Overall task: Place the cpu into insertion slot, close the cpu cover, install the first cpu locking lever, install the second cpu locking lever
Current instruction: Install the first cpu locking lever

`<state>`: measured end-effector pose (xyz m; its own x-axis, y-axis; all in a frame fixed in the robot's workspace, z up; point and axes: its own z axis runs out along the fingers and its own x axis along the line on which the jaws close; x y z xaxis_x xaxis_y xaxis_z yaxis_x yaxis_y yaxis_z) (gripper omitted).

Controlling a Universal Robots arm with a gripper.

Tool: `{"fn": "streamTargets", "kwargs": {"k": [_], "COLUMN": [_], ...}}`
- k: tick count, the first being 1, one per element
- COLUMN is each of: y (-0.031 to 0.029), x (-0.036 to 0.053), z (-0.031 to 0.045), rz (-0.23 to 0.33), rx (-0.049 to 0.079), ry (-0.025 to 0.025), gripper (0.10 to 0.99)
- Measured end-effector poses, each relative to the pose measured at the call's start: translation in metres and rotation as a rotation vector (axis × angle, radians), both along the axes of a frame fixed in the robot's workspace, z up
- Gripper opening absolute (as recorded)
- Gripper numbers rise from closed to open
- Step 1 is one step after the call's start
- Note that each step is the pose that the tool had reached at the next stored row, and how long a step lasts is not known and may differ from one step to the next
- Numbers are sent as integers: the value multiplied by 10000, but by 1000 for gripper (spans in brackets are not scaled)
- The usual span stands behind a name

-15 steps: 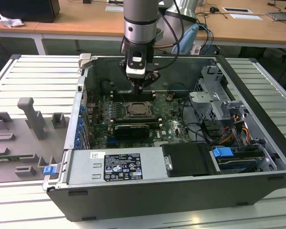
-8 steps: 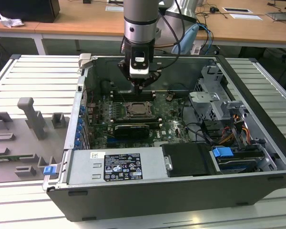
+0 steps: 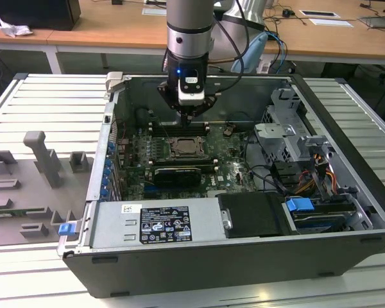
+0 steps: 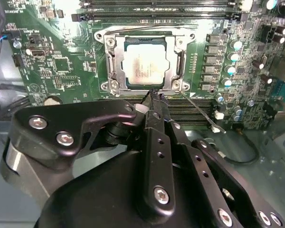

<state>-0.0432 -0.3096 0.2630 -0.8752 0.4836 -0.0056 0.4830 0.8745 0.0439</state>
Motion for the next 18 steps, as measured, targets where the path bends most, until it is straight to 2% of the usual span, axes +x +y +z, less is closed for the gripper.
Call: {"fn": "streamTargets", "kwargs": {"k": [6, 18], "y": [0, 0], "x": [0, 0], "z": [0, 0], "rz": [1200, 2774], "rx": [0, 0], "ry": [0, 0], "gripper": [106, 106]}}
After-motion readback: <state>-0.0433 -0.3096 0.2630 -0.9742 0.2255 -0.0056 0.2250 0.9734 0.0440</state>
